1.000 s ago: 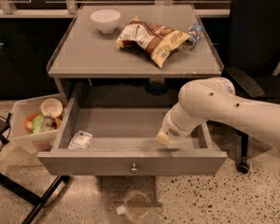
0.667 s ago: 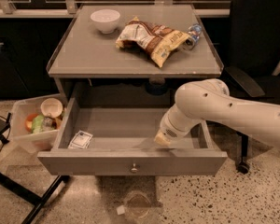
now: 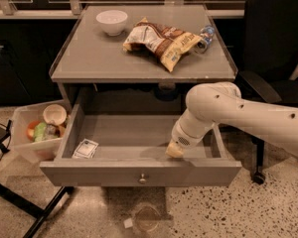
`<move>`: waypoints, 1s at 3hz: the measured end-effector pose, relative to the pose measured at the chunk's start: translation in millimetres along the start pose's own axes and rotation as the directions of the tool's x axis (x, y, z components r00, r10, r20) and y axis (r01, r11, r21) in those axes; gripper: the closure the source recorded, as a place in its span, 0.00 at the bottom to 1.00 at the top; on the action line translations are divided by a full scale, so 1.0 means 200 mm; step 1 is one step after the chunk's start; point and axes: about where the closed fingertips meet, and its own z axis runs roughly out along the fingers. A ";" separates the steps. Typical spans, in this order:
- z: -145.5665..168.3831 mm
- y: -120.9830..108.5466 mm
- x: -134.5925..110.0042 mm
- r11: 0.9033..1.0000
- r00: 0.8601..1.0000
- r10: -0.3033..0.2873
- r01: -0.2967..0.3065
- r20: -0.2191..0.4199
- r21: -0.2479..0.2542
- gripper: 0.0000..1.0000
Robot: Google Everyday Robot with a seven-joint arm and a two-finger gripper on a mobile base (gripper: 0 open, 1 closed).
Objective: Open top drawer
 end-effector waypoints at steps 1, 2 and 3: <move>-0.01 0.00 0.01 1.000 1.000 -0.006 0.006 -0.003 -0.021 0.13; -0.01 0.01 0.00 0.999 1.000 -0.012 0.012 -0.004 -0.035 0.00; -0.05 0.01 -0.03 0.999 1.000 -0.027 0.027 0.007 -0.025 0.00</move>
Offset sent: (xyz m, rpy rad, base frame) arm -0.0011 -0.0012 0.0058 0.0167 0.0338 0.0317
